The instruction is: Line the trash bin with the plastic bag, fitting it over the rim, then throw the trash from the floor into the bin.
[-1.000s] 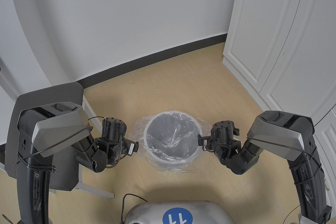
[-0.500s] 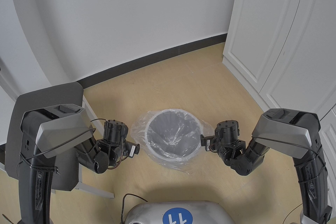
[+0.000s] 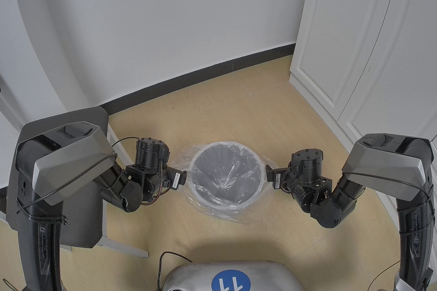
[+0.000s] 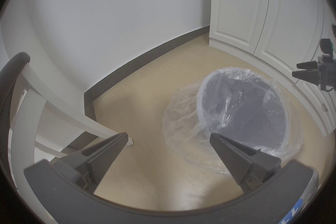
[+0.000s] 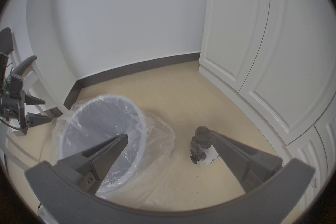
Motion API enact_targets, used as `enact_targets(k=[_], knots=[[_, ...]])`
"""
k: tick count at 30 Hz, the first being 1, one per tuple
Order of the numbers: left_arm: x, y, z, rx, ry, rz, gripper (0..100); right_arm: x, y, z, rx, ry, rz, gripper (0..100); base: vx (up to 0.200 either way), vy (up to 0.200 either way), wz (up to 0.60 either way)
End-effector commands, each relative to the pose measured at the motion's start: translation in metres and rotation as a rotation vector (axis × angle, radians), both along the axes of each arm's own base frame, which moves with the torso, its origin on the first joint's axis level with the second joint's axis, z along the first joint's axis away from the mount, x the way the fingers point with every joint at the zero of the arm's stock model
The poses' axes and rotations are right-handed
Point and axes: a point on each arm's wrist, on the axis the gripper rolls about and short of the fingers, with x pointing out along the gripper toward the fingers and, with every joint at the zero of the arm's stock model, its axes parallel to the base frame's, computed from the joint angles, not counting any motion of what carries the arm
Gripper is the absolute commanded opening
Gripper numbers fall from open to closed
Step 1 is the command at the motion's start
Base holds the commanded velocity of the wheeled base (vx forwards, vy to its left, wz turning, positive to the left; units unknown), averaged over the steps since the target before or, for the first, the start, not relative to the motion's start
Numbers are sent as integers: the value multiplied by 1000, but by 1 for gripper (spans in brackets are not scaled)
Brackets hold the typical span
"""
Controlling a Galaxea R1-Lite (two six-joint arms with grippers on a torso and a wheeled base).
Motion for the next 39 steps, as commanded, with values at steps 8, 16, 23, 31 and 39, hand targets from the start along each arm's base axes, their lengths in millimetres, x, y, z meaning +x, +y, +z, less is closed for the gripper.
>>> enact_targets(k=[8,16,23,31,39], knots=[[23,-9,-37,13,28,4,100,-15,-24,-4,6,-7,-26,100,0,0,0],[24,-6,-38,17,52,14,100,-13,-30,-7,5,2,-44,100,0,0,0],[25,-6,-45,8,64,28,100,-13,-30,-17,5,11,-29,100,0,0,0],[25,-6,-49,13,75,28,100,-13,-30,-28,-5,26,-28,100,0,0,0],[38,-11,-67,65,196,27,100,-10,-36,-51,-35,90,-24,100,0,0,0]])
